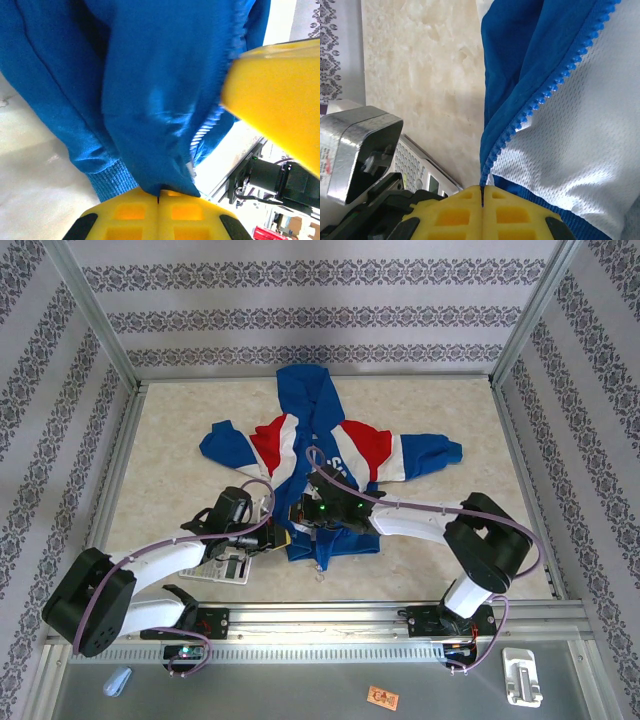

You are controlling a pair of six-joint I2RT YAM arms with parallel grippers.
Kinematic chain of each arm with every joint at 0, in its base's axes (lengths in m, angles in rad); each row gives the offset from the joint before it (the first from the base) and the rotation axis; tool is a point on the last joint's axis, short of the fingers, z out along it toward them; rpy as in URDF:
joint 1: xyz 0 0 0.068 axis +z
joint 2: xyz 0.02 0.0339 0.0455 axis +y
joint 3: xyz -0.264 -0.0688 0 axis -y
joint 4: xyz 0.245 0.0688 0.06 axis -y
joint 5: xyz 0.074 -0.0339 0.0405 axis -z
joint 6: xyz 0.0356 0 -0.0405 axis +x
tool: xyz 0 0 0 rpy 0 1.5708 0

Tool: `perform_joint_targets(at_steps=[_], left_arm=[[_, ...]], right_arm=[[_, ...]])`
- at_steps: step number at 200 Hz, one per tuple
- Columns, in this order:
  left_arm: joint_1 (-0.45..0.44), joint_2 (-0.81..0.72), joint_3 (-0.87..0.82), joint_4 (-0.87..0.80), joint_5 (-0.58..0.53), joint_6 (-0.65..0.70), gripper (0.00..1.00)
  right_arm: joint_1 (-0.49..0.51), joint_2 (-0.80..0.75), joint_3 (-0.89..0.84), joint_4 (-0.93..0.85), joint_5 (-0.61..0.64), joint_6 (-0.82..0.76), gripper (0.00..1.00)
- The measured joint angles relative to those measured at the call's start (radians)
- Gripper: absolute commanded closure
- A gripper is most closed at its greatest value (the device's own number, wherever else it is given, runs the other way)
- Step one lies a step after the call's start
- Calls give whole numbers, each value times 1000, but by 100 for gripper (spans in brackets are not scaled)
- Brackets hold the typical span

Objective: Zip up the jacket

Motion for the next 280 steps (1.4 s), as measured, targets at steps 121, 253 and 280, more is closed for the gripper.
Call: perform_joint_targets(at_steps=[121, 253, 280], left_arm=[[9, -84, 44, -141, -24, 44, 52], [33, 66, -21, 117, 57, -38, 100], [42, 83, -45, 199, 93, -76, 100]], right_arm=[[2, -11, 0, -72, 21, -63, 100], [2, -11, -24, -26, 6, -59, 64], [2, -11, -45, -16, 2, -57, 62]])
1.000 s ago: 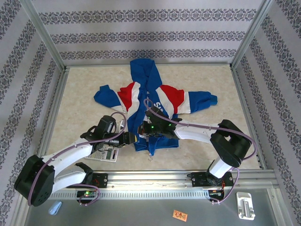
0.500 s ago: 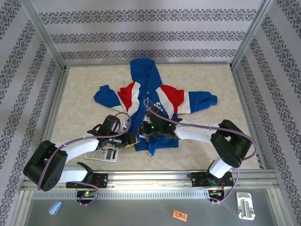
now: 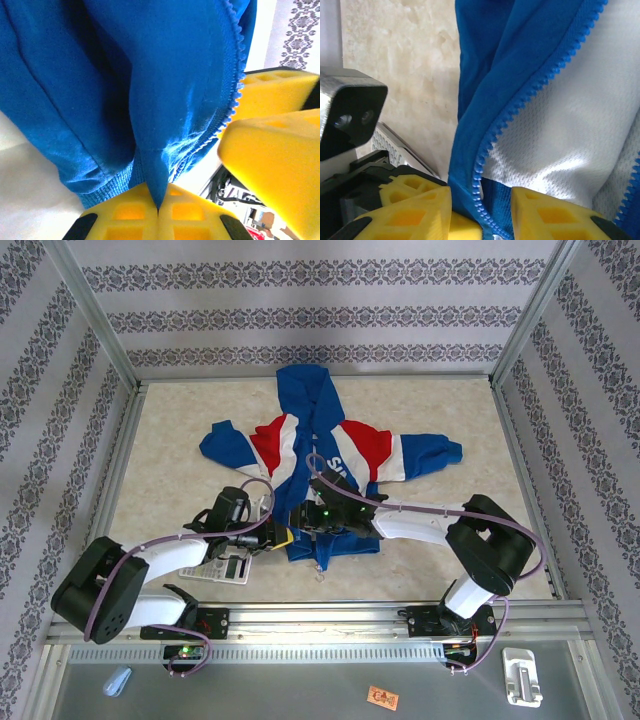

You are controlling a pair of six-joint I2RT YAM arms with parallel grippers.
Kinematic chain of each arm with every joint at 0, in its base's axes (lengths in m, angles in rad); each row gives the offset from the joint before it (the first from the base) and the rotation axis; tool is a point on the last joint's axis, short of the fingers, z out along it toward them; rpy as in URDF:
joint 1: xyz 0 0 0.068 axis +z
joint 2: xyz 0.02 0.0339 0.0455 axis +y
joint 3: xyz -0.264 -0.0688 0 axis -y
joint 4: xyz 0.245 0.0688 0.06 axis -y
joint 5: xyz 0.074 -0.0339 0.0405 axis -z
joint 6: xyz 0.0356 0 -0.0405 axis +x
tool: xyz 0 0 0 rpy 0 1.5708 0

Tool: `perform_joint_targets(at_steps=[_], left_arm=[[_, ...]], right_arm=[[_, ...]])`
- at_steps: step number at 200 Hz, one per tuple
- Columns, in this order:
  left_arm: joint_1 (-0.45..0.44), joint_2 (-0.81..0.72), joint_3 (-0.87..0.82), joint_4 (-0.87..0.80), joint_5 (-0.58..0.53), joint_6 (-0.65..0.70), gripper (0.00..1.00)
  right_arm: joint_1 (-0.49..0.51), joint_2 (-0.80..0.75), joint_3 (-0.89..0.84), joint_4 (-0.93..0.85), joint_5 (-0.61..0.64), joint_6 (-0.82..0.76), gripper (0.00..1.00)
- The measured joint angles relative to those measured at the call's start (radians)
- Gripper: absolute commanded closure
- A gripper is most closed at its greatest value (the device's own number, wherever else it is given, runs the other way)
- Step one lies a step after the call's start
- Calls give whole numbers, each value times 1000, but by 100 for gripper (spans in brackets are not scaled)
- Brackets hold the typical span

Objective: Zip up the jacket

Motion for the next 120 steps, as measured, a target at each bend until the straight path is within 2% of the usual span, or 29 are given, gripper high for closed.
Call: perform_joint_targets(at_steps=[15, 30, 76, 107, 120], left_arm=[[0, 11, -4, 34, 17, -15, 100], [0, 22, -4, 60, 32, -24, 100], [8, 30, -6, 87, 54, -39, 100], [18, 21, -6, 68, 63, -19, 71], [32, -1, 0, 26, 64, 1, 65]], right_arm=[[0, 0, -3, 6, -5, 1, 62], [0, 0, -4, 19, -12, 2, 68], [0, 15, -3, 46, -34, 1, 99], [0, 5, -3, 31, -34, -8, 100], [-1, -15, -1, -2, -33, -14, 100]])
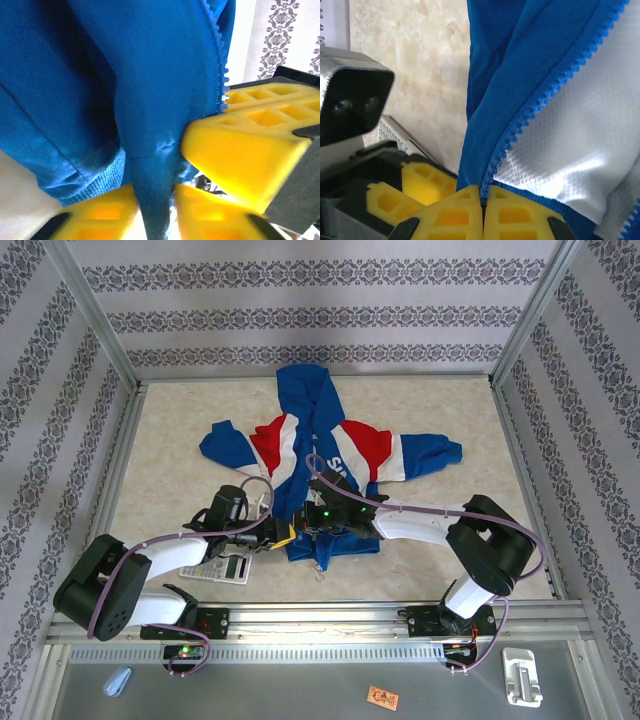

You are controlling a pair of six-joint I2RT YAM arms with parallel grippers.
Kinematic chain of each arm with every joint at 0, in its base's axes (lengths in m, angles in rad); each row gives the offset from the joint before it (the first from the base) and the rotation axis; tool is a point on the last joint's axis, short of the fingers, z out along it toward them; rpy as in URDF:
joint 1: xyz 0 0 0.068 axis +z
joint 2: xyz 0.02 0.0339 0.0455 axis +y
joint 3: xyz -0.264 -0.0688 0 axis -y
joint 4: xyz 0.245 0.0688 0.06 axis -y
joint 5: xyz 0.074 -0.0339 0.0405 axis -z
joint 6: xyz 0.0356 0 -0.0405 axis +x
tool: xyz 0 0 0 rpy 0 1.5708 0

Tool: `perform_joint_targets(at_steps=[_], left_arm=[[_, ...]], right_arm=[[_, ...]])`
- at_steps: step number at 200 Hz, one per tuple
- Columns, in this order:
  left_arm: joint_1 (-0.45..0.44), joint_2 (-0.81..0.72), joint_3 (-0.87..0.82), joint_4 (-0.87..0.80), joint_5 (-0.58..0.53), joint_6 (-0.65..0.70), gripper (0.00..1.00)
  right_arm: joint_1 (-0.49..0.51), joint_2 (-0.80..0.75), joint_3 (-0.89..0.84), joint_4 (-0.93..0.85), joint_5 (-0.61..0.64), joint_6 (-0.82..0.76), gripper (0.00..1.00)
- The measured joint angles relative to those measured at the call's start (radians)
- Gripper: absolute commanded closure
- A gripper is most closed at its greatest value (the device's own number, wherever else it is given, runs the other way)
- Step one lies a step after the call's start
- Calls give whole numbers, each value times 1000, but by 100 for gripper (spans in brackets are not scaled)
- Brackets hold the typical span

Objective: Zip up the jacket

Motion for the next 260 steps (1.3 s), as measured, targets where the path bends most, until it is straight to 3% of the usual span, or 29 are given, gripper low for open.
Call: perform_joint_targets(at_steps=[36, 84, 145, 199, 260], left_arm=[[44, -114, 70, -178, -11, 71, 65], [53, -236, 136, -255, -25, 119, 78], [53, -242, 39, -82, -9, 55, 84], [41, -219, -12, 13, 3, 29, 72], [-3, -158, -40, 148, 25, -8, 74]], right_arm=[[-10, -74, 58, -127, 12, -27, 100], [-29, -103, 113, -215, 5, -40, 100], [-41, -76, 133, -225, -59, -17, 100], [-63, -76, 119, -178, -85, 21, 100], [-72, -50, 100, -124, -125, 56, 100]])
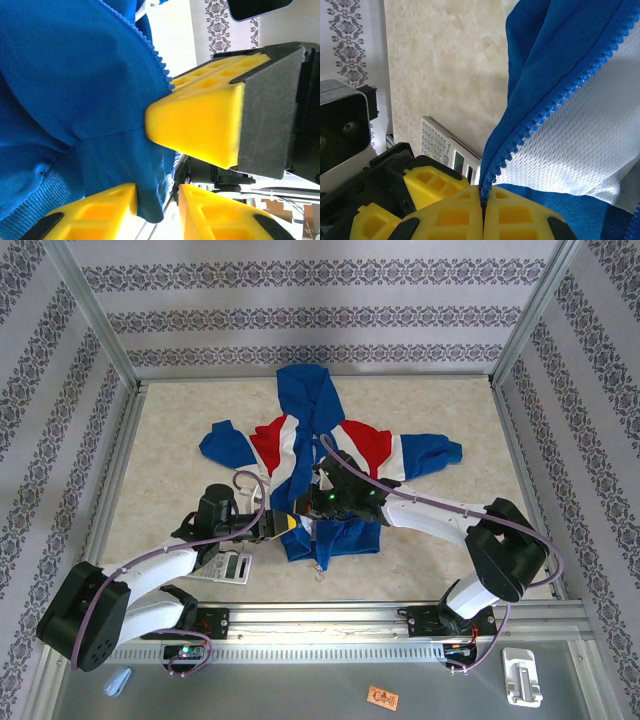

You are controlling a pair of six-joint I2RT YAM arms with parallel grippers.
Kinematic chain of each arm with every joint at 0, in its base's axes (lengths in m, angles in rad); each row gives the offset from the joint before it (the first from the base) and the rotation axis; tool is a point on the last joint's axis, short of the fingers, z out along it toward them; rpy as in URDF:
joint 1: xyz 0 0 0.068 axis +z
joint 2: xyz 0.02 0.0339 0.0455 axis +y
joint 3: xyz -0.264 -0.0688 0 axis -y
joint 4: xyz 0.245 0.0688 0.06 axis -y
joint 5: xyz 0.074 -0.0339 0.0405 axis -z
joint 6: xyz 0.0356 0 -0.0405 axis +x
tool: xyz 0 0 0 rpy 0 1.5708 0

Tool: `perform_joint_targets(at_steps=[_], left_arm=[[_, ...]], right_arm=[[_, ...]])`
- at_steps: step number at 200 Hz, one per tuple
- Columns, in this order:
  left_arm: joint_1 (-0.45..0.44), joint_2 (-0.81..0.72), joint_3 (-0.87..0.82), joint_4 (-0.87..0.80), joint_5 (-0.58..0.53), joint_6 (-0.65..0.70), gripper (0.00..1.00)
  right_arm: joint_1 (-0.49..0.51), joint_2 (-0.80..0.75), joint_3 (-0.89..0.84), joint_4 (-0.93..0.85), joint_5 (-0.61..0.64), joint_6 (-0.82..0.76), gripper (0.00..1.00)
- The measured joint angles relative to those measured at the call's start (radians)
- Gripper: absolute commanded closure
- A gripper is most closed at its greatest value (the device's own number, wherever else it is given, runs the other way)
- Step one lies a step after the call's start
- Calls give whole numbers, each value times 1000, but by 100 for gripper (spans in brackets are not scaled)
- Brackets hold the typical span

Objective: Zip up the jacket

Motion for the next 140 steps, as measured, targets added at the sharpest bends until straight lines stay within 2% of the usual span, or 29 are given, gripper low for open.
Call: perform_joint_targets(at_steps=[111, 124, 140], left_arm=[[-5, 52, -58, 189, 25, -85, 79], [-5, 71, -63, 220, 32, -98, 82], [-5, 92, -68, 250, 35, -114, 94]], right_arm=[[0, 10, -14, 37, -13, 10, 100], [1, 14, -14, 37, -15, 10, 100], [1, 17, -14, 39, -16, 10, 100]])
